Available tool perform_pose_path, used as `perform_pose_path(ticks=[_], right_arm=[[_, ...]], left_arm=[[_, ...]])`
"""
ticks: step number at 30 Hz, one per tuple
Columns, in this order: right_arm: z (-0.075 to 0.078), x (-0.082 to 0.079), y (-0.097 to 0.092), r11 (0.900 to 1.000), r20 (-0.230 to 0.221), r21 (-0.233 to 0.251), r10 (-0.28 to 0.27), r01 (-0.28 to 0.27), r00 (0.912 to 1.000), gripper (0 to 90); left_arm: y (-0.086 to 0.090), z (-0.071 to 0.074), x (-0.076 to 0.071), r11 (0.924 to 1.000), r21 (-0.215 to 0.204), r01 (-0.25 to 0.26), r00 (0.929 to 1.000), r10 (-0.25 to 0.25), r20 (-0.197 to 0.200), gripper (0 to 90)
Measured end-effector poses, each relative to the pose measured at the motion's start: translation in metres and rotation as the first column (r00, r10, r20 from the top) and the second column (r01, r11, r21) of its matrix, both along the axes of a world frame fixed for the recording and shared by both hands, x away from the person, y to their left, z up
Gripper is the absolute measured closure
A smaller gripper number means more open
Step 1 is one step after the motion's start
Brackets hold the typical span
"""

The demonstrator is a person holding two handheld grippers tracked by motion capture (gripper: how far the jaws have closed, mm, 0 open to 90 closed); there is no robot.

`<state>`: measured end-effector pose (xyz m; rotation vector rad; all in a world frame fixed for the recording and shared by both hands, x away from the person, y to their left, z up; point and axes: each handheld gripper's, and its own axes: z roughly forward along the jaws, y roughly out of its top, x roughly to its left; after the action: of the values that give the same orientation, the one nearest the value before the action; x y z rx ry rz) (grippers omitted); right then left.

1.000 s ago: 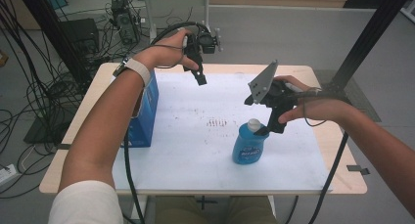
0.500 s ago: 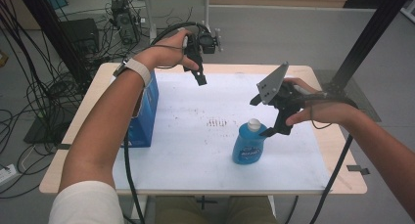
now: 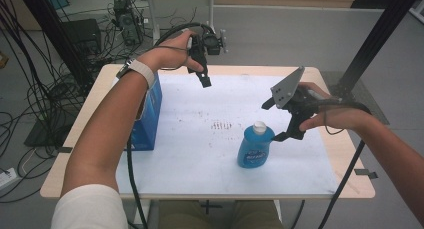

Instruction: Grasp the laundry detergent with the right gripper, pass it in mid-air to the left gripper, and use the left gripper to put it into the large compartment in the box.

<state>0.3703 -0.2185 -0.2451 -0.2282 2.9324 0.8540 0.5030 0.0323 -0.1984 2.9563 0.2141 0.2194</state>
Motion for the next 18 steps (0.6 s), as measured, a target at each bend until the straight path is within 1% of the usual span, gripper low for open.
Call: perform_pose_path(ticks=[5,10,14,15,18], right_arm=[[-0.003,0.000,-0.005,1.0000,-0.001,0.005,-0.006,0.006,1.0000,3.4],[-0.008,0.001,-0.011,0.9999,-0.005,0.011,-0.013,0.013,0.9999,3.5],[-0.012,0.001,-0.017,0.9996,-0.005,0.024,-0.017,0.017,0.9998,3.5],[-0.013,0.001,-0.018,0.9995,-0.006,0.027,-0.016,0.016,0.9999,3.6],[-0.016,0.001,-0.022,0.9992,-0.011,0.036,-0.017,0.017,0.9998,3.6]], left_arm=[[-0.001,0.000,-0.001,1.0000,0.002,0.000,1.0000,0.000,-0.001,9.2],[-0.001,-0.001,0.000,1.0000,0.004,-0.002,1.0000,0.002,-0.001,9.2],[0.000,-0.001,0.000,1.0000,0.007,-0.004,1.0000,0.004,-0.003,9.2],[0.000,-0.002,0.000,1.0000,0.002,-0.007,1.0000,0.007,-0.002,9.3],[-0.001,-0.002,0.000,1.0000,0.008,-0.003,1.0000,0.003,-0.003,9.3]])
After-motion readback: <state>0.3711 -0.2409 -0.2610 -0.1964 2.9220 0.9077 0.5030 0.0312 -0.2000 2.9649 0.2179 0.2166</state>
